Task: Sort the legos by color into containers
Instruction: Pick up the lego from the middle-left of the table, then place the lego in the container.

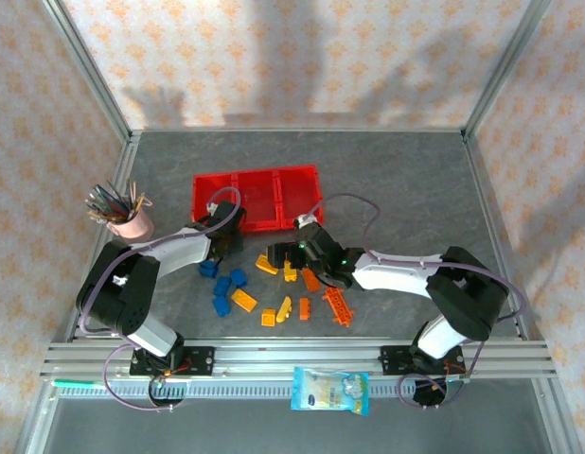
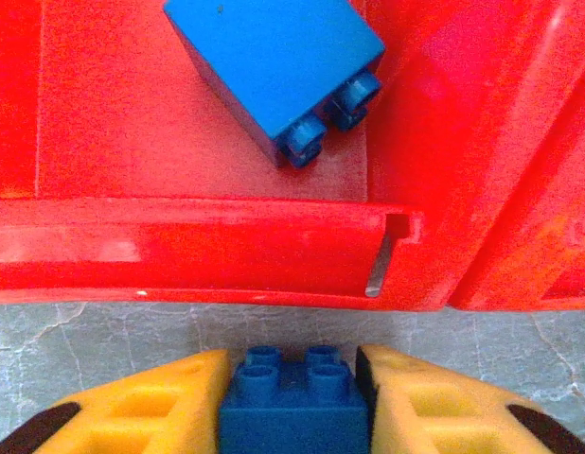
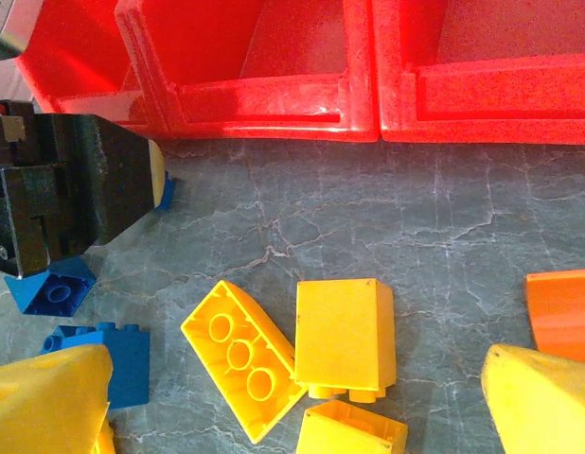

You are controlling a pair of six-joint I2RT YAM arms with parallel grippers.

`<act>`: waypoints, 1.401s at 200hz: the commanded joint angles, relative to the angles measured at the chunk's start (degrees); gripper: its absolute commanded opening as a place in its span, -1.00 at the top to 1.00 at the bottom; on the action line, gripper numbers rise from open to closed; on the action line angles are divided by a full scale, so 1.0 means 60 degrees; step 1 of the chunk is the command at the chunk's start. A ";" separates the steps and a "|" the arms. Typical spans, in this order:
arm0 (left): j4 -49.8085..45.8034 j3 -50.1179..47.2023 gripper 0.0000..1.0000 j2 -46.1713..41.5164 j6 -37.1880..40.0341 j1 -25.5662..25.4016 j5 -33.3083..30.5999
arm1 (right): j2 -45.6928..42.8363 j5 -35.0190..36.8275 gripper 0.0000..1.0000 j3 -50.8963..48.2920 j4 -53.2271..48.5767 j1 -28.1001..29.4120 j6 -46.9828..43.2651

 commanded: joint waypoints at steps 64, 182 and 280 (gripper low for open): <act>-0.0689 -0.0262 0.46 -0.1435 -0.0346 -0.0149 -0.0056 | -0.0552 0.0472 -0.99 0.0680 -0.0623 -0.0002 -0.0513; -0.0332 0.1993 0.47 -0.0779 -0.0306 0.0996 -0.0966 | -0.0207 0.0704 -0.99 0.1584 -0.0386 -0.0328 -0.0368; -0.0194 0.4176 0.09 0.1725 -0.0189 0.1663 -0.0671 | -0.0479 0.0777 -0.99 0.1569 -0.0505 -0.0743 -0.0584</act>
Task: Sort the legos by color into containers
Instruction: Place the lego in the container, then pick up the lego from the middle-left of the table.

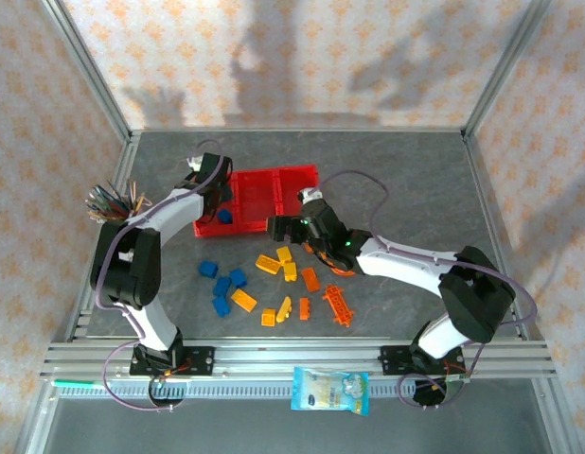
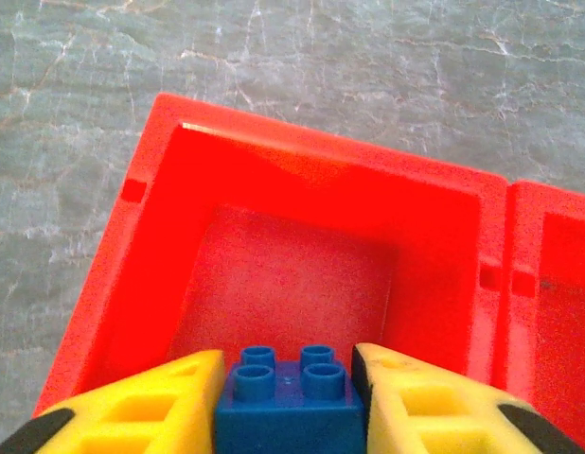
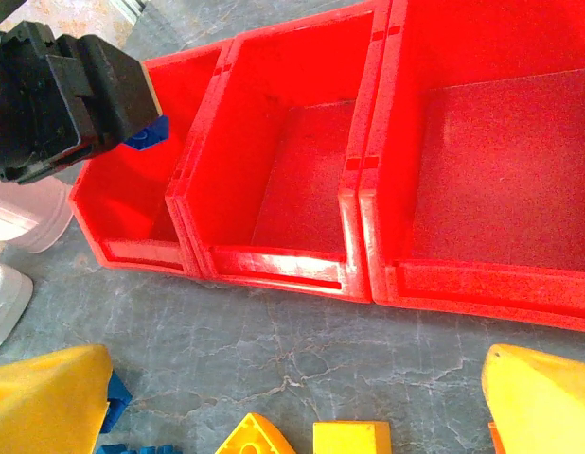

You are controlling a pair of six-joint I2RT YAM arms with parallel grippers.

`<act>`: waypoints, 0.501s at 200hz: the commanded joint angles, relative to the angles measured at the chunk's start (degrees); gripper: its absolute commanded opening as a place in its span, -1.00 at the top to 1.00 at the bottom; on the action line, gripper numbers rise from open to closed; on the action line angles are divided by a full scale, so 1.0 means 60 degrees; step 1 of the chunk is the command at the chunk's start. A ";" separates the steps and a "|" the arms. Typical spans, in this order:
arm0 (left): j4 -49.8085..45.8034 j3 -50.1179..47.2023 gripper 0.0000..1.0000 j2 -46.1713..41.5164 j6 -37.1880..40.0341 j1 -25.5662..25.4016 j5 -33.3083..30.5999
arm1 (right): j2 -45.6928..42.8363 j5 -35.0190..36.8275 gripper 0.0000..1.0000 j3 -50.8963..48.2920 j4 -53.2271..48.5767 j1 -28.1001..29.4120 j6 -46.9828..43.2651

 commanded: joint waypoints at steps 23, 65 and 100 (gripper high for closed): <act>-0.0032 0.0293 0.02 -0.0098 0.0141 0.0031 0.0417 | -0.0254 0.0289 -0.99 0.0281 -0.0136 -0.0047 -0.0384; -0.0435 -0.0039 -0.12 -0.0778 0.0272 0.0029 0.0572 | -0.0309 0.0173 -0.99 0.0390 -0.0535 -0.0050 -0.0812; -0.0759 -0.0813 -0.17 -0.1913 0.0074 -0.0066 0.0540 | -0.0411 -0.0120 -0.99 0.0236 -0.0809 -0.0026 -0.0948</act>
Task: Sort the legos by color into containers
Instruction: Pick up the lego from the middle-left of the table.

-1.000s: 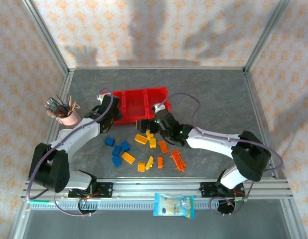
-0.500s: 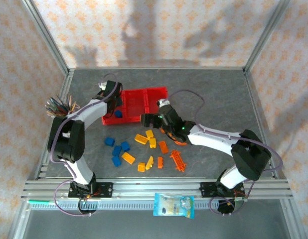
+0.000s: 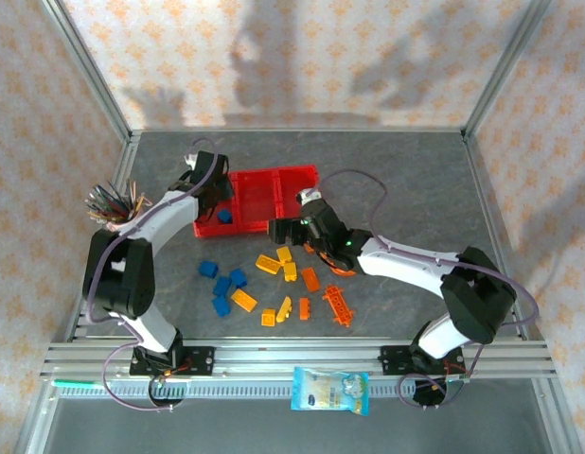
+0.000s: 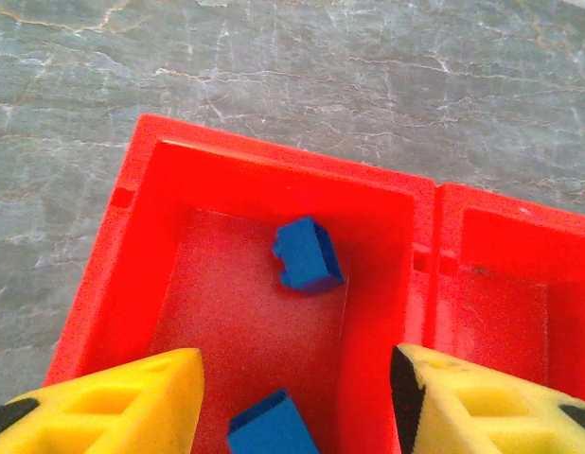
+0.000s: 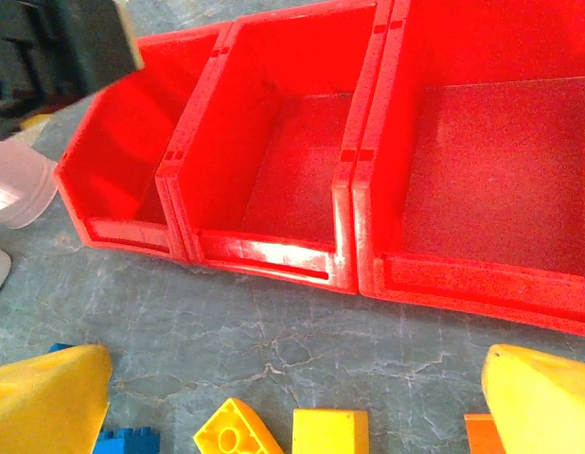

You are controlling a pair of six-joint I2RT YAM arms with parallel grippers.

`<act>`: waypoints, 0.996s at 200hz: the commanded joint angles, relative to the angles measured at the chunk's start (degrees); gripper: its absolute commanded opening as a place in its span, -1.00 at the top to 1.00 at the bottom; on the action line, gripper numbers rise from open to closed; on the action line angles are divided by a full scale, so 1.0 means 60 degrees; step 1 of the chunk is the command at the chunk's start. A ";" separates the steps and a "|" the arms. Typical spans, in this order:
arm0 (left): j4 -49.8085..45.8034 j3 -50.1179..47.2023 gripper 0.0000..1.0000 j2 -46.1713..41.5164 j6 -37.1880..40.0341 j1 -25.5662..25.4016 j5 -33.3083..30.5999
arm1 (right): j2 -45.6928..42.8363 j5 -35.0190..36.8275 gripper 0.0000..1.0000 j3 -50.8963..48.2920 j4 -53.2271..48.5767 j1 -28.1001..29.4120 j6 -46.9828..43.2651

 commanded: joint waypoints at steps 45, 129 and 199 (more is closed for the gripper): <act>-0.1521 -0.1753 -0.20 -0.2400 -0.0622 -0.0733 -0.1002 | -0.0124 -0.0022 -0.99 0.0163 -0.0818 0.0272 -0.0547; -0.3061 -0.4150 -0.41 -0.4784 -0.3508 -0.2153 -0.1840 | 0.0389 -0.0625 -0.99 -0.0471 0.0221 0.0802 0.0130; -0.2011 -0.5826 -0.59 -0.5173 -0.4511 -0.2169 -0.1218 | 0.0525 -0.0544 -0.99 -0.0650 0.0399 0.0839 0.0170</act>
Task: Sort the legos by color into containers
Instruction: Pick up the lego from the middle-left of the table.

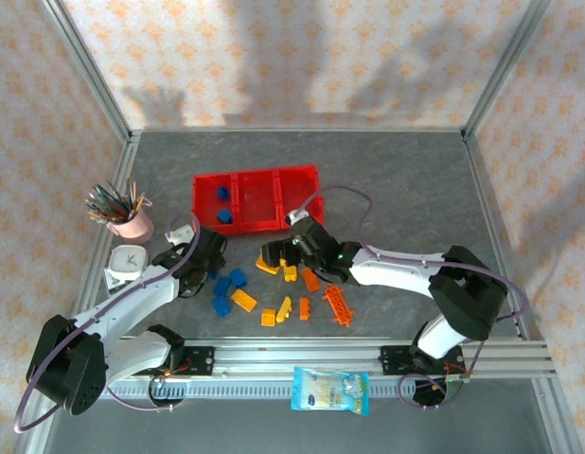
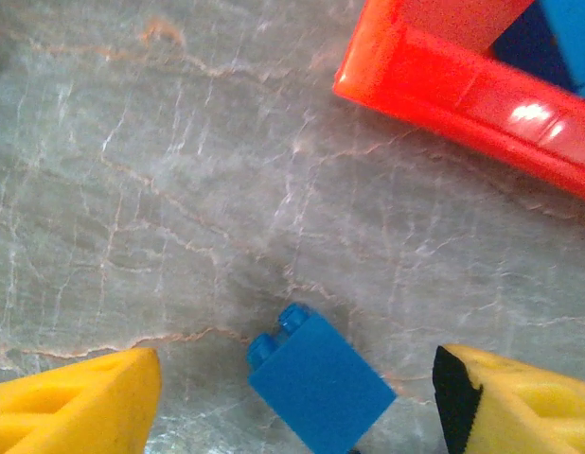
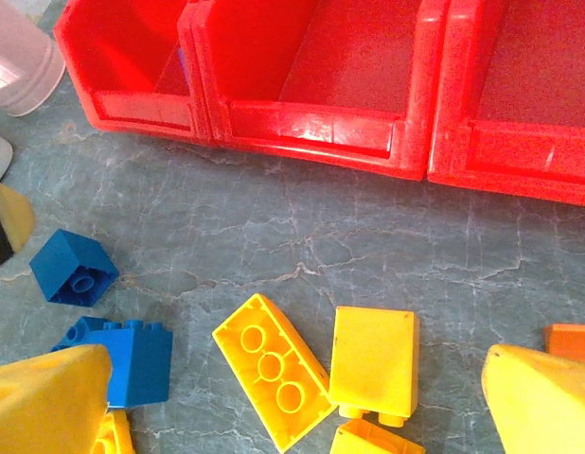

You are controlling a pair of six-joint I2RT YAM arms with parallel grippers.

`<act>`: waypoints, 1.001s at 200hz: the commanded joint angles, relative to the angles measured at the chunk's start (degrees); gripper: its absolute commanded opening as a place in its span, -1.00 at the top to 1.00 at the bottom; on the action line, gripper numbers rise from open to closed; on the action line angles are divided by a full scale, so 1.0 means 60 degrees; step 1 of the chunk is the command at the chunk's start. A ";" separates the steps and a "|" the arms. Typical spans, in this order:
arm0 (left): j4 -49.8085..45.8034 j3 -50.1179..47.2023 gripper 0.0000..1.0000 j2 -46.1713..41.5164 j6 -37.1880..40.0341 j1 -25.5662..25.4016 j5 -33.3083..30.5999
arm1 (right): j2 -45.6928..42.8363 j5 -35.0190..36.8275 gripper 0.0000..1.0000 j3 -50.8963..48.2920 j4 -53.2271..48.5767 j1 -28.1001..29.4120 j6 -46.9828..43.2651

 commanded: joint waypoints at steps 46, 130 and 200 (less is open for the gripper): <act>0.1839 -0.0577 -0.60 0.0631 -0.0723 -0.0034 0.1135 | 0.0099 0.0239 -0.99 -0.0108 0.0263 0.0044 0.0024; 0.2960 -0.0384 -0.25 0.1791 -0.0597 -0.0028 0.1253 | 0.0166 0.0355 -0.99 -0.0188 0.0277 0.0052 0.0064; 0.3283 -0.0691 0.10 0.1829 -0.0606 -0.0024 0.1255 | 0.0187 0.0311 -0.99 -0.0159 0.0311 0.0048 0.0068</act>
